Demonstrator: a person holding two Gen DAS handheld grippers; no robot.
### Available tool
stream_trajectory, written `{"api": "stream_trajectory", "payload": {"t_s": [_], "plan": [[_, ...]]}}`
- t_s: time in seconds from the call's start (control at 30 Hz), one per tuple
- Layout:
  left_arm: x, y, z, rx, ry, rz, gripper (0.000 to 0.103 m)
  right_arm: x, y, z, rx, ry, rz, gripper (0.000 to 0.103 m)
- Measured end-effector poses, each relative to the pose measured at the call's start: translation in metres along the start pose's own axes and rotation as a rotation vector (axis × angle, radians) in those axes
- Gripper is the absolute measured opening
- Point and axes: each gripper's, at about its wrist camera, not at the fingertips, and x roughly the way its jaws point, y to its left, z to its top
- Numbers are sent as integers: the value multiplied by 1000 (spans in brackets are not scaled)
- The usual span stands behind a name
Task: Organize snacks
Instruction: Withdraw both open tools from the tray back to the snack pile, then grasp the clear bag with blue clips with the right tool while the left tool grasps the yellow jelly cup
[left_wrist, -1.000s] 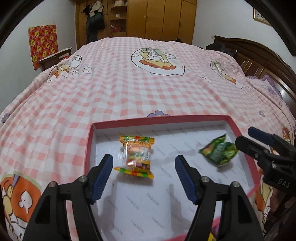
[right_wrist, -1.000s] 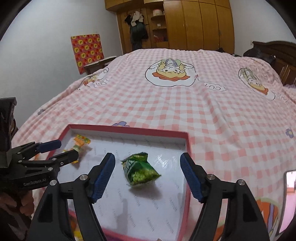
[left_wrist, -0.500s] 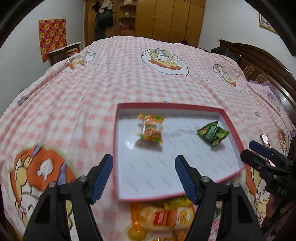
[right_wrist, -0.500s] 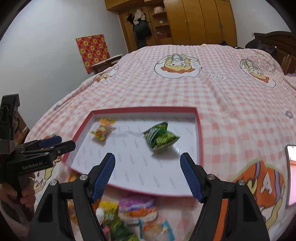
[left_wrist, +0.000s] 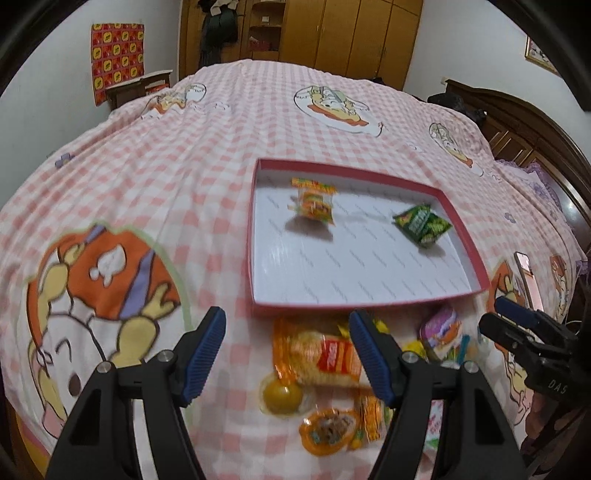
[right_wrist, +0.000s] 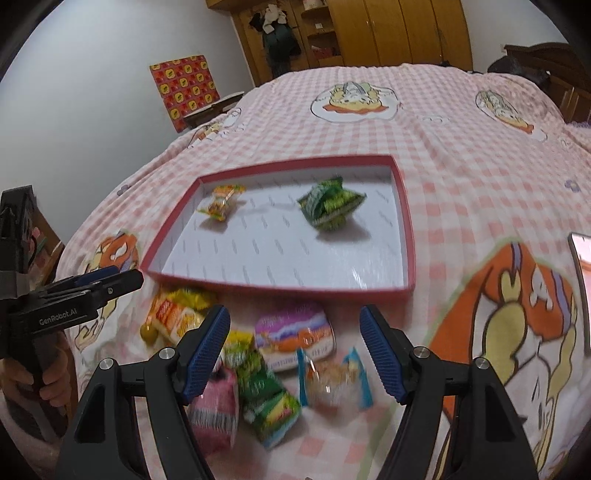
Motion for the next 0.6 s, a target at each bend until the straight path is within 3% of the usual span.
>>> {"api": "stream_trajectory", "payload": {"t_s": [0.6], "plan": [[18, 5, -49, -27, 91, -17, 73, 8, -28, -40, 110, 62, -8, 74]]}}
